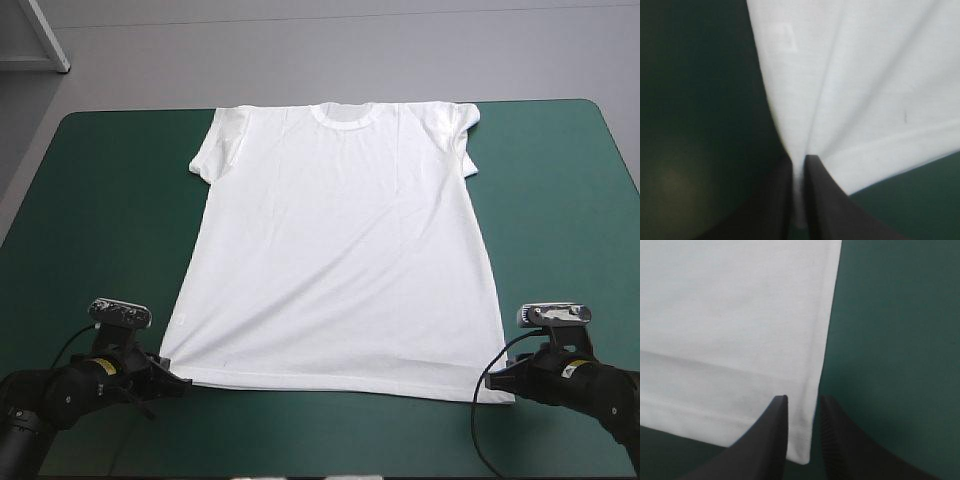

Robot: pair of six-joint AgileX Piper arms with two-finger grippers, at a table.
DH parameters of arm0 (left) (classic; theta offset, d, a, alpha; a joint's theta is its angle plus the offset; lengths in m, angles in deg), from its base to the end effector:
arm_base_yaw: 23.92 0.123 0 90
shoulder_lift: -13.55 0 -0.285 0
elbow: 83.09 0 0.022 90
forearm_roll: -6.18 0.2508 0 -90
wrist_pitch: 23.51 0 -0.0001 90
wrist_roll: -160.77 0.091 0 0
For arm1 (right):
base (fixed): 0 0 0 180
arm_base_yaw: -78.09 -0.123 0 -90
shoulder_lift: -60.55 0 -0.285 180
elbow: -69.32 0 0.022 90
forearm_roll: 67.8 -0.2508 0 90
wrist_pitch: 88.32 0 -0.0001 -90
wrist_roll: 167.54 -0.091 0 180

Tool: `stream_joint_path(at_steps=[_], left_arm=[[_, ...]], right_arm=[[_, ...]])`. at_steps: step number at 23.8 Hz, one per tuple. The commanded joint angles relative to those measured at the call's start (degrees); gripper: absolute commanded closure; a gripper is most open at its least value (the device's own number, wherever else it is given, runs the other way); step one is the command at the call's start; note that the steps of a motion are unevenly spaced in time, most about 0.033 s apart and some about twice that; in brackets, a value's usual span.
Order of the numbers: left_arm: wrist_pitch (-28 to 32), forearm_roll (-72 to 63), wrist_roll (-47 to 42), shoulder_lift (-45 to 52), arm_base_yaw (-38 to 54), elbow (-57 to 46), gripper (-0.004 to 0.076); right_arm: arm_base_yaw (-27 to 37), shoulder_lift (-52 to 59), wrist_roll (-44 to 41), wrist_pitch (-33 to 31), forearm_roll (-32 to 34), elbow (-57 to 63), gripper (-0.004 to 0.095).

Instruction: Fold the cloth

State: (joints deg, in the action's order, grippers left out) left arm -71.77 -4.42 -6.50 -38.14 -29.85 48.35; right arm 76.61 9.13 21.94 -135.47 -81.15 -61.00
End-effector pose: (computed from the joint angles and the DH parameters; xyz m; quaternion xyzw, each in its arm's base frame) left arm 0.1197 -0.0250 0.2471 0.1154 0.9522 -0.0669 0.2746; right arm 0.1203 0.0185 0.2434 -0.0387 0.9560 0.0844 0.2782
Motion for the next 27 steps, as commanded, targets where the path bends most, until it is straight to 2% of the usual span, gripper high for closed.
stream_joint_path(at_steps=[1, 2, 3, 4, 5, 7, 9, 10, 14, 17, 23, 27], left_arm=[[1.58, -0.74, -0.35, 0.18, -0.25, 1.22, 0.052], [1.73, -1.57, -0.35, 0.18, -0.25, 1.22, 0.0409], [2.0, -2.03, -0.35, 0.18, -0.25, 1.22, 0.036], [3.08, -3.0, -0.35, 0.18, -0.25, 1.22, 0.0276], [4.68, -3.1, -0.35, 0.18, -0.25, 1.61, 0.0237], [12.0, -1.86, -1.1, -0.16, -0.25, 2.9, 0.0233], [19.33, 0.49, -5.53, -3.5, -0.25, 5.73, 0.0241], [21.09, 0.47, -6.39, -7.3, -0.25, 8.38, 0.0241], [23.84, -0.13, -5.99, -23.27, -0.25, 20.15, 0.0241], [23.31, -0.13, -5.67, -34.55, -0.25, 30.61, 0.0241], [21.08, -0.13, -5.41, -47.76, -0.25, 43.47, 0.0241], [19.03, -0.13, -4.8, -57.23, -0.25, 51.77, 0.0241]], right_arm=[[0.46, 0.19, 0.13, 2.56, -1.2, -1.52, 0.0591], [0.46, 0.19, 0.13, 3.74, -1.44, -1.93, 0.0592], [0.46, 0.19, 0.13, 4.32, -1.56, -2.35, 0.0592], [0.46, 0.19, 0.13, 5.64, -1.56, -3.76, 0.0592], [0.46, 0.19, 0.13, 7.1, -1.56, -5.17, 0.0592], [0.46, -0.04, 0.38, 13.03, -1.44, -8.35, 0.0592], [0.46, -1.65, 0.38, 20.77, -1.35, -11.67, 0.0592], [0.46, -4.17, 0.38, 22.67, -1.2, -14.17, 0.0592], [0.46, -13.53, 3.39, 23.9, -0.72, -20.4, 0.0592], [0.46, -20.25, 3.62, 25.55, -0.72, -23.89, 0.0592], [0.46, -25.7, 3.88, 27.94, -1.19, -25.5, 0.0592], [0.46, -27.92, 3.88, 27.35, -1.19, -25.5, 0.0592]])
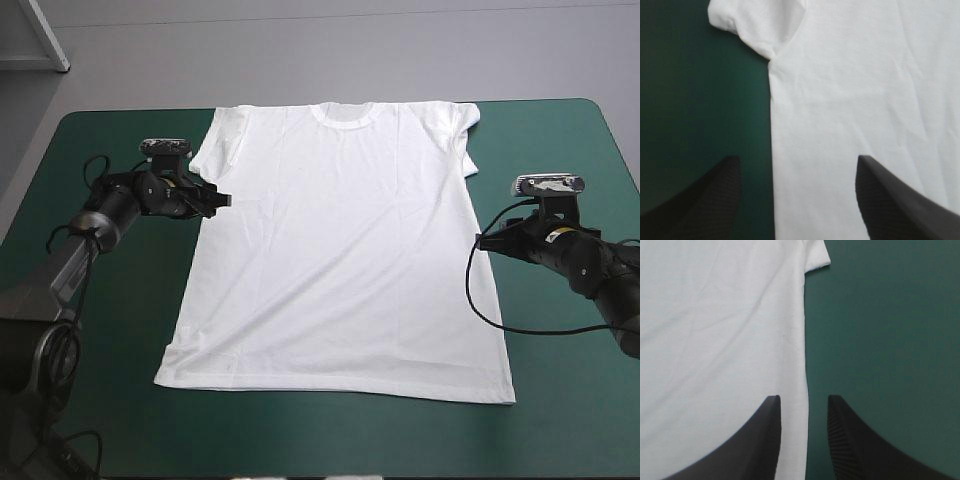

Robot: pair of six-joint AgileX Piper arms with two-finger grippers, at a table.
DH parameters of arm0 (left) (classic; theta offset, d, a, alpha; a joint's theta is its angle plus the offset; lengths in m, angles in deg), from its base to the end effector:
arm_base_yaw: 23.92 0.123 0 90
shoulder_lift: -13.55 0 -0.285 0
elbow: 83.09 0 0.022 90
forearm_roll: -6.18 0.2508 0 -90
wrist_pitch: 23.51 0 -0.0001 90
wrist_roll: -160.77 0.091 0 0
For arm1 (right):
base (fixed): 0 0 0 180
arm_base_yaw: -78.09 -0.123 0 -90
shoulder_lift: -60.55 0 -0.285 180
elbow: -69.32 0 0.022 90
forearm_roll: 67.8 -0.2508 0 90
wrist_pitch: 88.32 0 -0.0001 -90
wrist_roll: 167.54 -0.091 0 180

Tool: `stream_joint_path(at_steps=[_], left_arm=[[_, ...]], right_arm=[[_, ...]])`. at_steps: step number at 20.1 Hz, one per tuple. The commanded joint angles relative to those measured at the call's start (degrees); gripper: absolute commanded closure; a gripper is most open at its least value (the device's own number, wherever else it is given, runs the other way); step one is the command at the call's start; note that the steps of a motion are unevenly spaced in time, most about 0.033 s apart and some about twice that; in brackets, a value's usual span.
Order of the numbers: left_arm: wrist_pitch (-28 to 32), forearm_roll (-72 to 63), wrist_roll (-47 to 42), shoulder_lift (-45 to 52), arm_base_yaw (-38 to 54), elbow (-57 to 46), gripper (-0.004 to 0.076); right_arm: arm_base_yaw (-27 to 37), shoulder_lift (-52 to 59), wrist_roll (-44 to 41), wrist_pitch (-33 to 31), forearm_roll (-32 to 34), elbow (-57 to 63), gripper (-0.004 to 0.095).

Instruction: Fold the cloth

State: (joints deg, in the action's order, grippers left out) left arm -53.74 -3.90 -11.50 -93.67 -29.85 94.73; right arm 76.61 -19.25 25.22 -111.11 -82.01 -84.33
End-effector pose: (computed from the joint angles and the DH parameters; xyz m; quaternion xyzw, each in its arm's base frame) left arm 0.3844 -0.0480 0.2639 0.0556 0.9350 -0.0623 0.3447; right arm 0.2673 0.0156 0.2986 -0.0294 0.8987 0.0499 0.4347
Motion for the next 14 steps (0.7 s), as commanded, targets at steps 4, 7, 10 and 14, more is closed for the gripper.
stream_joint_path(at_steps=[4, 7, 10, 14], left_arm=[[-0.57, -0.49, 0.6, -10.54, -0.25, 13.3, 0.0253], [-4.49, -0.74, 0.6, -15.17, -0.25, 18.32, 0.0298], [-7.46, -0.47, 1.32, -16.14, -0.25, 18.72, 0.0458], [-8.73, -0.19, 2.79, -16.28, -0.25, 18.72, 0.0701]], right_arm=[[0.46, 0.45, 0.6, 2.74, -0.72, -2.17, 0.0592], [0.46, 0.45, 0.6, 2.33, -0.97, -2.17, 0.0594], [0.46, 0.45, 0.6, 2.33, -1.23, -2.17, 0.0598], [0.46, 0.45, 0.6, 2.82, -1.23, -2.17, 0.0598]])
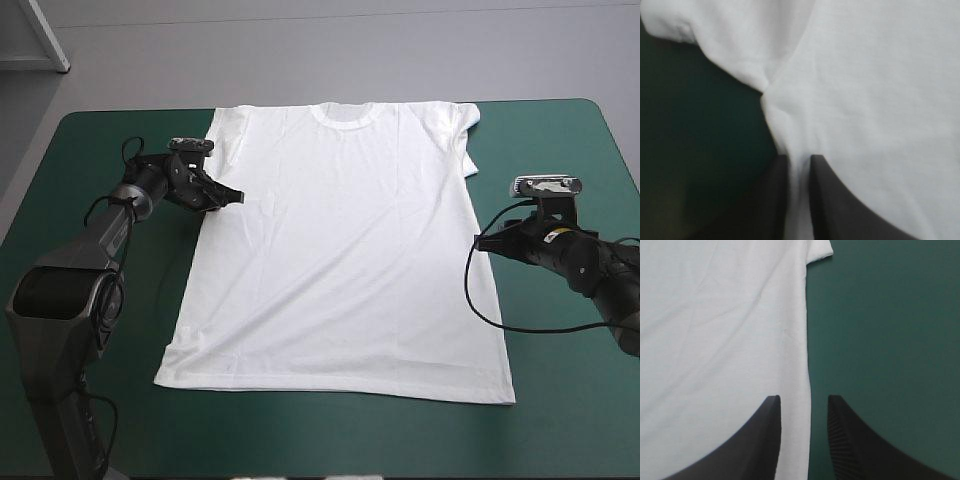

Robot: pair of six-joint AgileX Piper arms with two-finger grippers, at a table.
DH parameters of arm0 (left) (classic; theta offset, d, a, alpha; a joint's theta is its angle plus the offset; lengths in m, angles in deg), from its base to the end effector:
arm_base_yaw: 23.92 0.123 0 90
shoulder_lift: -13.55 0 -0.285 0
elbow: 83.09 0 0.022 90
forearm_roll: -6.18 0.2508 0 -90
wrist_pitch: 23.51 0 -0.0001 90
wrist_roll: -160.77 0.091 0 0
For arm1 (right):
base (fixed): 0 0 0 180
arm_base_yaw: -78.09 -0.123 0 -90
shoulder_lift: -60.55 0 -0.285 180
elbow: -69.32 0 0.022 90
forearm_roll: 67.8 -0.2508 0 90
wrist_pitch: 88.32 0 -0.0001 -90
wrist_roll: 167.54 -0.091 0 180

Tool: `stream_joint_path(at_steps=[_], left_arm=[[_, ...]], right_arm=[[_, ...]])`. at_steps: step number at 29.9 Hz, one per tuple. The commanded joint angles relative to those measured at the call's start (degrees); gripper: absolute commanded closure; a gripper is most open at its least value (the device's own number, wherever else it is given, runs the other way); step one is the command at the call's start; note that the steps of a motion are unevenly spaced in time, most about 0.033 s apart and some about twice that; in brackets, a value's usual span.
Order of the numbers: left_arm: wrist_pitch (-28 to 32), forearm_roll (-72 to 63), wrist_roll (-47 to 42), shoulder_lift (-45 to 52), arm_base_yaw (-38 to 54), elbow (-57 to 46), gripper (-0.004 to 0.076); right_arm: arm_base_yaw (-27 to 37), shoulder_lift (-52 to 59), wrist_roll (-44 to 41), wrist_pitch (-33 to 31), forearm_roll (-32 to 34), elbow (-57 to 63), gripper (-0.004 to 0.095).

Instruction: Fold the cloth

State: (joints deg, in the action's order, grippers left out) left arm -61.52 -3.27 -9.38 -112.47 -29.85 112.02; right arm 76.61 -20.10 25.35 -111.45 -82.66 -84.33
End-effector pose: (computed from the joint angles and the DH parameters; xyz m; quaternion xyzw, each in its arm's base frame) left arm 0.4535 -0.0564 0.2073 0.0833 0.9578 -0.0571 0.2691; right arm 0.2695 0.0162 0.2943 -0.0267 0.9029 0.0542 0.4255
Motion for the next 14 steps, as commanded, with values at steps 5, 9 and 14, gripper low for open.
stream_joint_path(at_steps=[5, 9, 14], left_arm=[[-1.61, -0.92, 1.15, 2.51, -0.25, 1.43, 0.0702], [-2.1, -0.92, 1.29, 2.51, -0.25, 1.43, 0.0701], [-2.75, -0.92, 1.53, 2.51, -0.25, 1.43, 0.0702]], right_arm=[[0.46, -2.24, 1.81, 1.52, -0.57, -4.24, 0.058], [0.34, -8.73, 2.95, -2.1, -0.57, -10.28, 0.0483], [0.34, -15.81, 5.06, -4.67, -2.85, -17.02, 0.0403]])
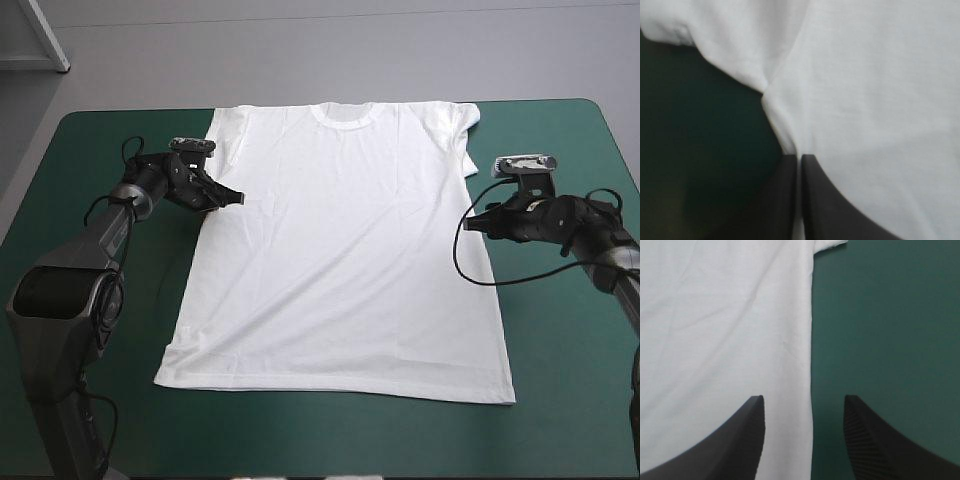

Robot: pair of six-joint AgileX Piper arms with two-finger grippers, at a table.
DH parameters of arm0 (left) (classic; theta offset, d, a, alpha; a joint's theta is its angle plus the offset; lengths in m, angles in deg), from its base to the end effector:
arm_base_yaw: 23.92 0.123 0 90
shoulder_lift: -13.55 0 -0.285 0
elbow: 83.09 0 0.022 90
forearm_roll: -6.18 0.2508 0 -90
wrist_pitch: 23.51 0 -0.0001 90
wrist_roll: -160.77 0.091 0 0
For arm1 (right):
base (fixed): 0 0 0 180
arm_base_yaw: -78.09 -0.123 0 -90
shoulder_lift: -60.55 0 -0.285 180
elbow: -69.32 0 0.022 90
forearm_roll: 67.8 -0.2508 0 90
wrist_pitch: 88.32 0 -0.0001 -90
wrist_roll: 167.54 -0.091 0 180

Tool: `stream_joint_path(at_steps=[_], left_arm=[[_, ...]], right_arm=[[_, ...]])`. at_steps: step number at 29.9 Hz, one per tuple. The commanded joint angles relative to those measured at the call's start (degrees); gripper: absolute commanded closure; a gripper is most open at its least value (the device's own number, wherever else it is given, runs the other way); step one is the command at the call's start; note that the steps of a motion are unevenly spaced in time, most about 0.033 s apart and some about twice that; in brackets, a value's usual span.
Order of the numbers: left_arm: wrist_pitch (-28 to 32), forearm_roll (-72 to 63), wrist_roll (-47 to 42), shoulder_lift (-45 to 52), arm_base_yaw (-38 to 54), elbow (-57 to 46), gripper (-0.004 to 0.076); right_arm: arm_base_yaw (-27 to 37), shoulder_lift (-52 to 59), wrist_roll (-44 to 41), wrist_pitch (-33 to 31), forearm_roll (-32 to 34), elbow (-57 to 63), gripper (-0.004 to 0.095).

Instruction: Fold the cloth

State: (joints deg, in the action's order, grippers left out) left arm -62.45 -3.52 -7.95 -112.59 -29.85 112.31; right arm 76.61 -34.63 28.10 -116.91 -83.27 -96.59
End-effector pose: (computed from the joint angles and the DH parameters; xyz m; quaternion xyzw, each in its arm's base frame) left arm 0.4531 -0.0568 0.2071 0.0949 0.9583 -0.0563 0.2635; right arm 0.3308 0.0202 0.2788 -0.0515 0.9273 0.0579 0.3662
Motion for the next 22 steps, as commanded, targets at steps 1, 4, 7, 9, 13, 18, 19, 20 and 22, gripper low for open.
stream_joint_path(at_steps=[1, 4, 7, 9, 13, 18, 19, 20, 22], left_arm=[[-1.82, -0.67, 0.27, 2.64, -0.25, 1.14, 0.0703], [-1.82, -0.67, 0.27, 2.64, -0.25, 1.14, 0.0703], [-1.82, -0.67, 0.27, 2.64, -0.25, 1.14, 0.0703], [-1.72, -0.67, 0.27, 2.64, -0.25, 1.14, 0.0703], [-1.72, -0.67, 0.27, 2.64, -0.25, 1.14, 0.0703], [-1.82, -0.67, 0.27, 2.64, -0.25, 1.14, 0.0703], [-2.06, -0.67, 0.27, 2.64, -0.25, 1.14, 0.0703], [-2.24, -0.67, 0.27, 2.64, -0.25, 1.14, 0.0703], [-2.21, -0.67, 1.07, 2.64, -0.25, 1.14, 0.0703]], right_arm=[[0.34, -2.56, 3.27, 0.35, -3.42, -5.94, 0.0403], [0.34, -6.02, 7.08, 0.24, -7.3, -8.5, 0.0403], [-0.31, -9.91, 7.61, 0.24, -7.15, -11.08, 0.0403], [-0.89, -12.9, 7.61, 0.07, -6.4, -13.18, 0.0403], [-1.56, -18.53, 7.61, -1.5, -5.97, -17.38, 0.0403], [-1.92, -23.57, 6.72, -5.93, -3.85, -21.67, 0.0403], [-1.92, -24.05, 6.16, -6.44, -2.88, -21.83, 0.0403], [-1.92, -24.18, 5.29, -6.56, -1.62, -21.83, 0.0403], [-1.92, -24.31, 3.93, -6.56, 0.3, -21.83, 0.0407]])
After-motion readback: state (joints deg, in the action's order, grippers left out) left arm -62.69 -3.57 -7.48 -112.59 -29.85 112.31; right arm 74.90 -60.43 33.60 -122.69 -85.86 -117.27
